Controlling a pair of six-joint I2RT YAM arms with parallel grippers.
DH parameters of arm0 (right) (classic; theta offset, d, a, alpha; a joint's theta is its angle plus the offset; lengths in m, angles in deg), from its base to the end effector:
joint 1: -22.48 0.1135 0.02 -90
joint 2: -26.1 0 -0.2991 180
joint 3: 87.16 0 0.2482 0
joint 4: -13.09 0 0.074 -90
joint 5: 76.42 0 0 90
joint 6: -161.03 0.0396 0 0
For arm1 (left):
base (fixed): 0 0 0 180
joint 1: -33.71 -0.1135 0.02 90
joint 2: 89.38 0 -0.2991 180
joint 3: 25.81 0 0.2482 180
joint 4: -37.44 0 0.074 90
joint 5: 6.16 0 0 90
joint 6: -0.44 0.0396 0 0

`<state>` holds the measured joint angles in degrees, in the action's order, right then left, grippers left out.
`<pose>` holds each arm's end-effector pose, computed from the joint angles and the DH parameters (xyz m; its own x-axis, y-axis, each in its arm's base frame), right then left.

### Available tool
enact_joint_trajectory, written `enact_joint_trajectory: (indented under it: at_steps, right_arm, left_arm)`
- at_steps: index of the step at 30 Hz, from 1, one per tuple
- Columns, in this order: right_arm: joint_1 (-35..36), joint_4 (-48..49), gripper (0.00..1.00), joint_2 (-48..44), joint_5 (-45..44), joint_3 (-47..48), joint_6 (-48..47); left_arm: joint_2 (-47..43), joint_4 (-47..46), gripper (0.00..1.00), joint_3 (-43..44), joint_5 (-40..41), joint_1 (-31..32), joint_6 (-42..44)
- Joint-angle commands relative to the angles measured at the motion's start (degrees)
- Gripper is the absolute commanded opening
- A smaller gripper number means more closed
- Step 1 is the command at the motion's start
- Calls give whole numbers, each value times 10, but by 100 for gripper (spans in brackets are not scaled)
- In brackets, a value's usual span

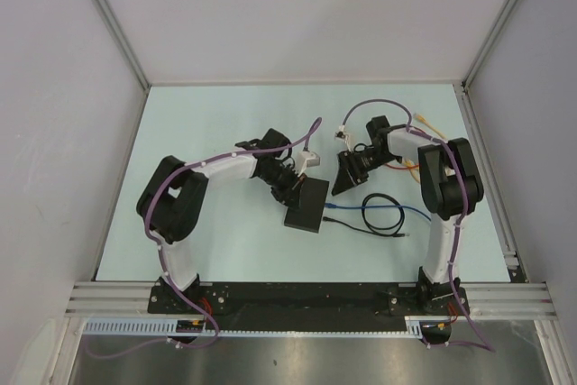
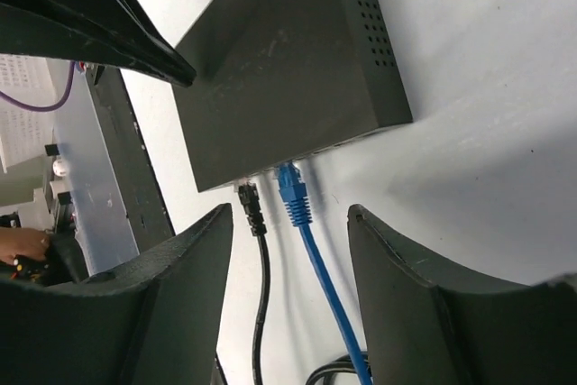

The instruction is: Pull the plug from the switch port

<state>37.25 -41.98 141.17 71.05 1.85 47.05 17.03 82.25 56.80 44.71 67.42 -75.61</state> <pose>0.3632 0.1303 0.1812 -0.7661 -0.4280 -0.4794 -0.6284 0.3424 0.6985 0.2937 -0.2260 0.2028 -0.6018 0.6263 -0.4956 0.7904 0.3777 -0.4824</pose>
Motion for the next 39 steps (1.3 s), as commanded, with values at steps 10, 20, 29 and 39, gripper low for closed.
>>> enact_joint_trajectory:
  at_steps: [10, 20, 29, 39]
  right_arm:
    - [27, -39, 50, 69, 53, 20, -52]
    - [15, -20, 44, 89, 55, 28, -41]
    - [38, 13, 38, 88, 17, 28, 20]
    - [44, 21, 35, 105, 6, 28, 23]
  left_arm:
    - [5, -18, 4, -24, 56, -1, 33]
    - [12, -17, 5, -19, 56, -2, 31]
    - [20, -13, 6, -8, 58, -2, 31]
    - [18, -11, 6, -9, 67, -2, 34]
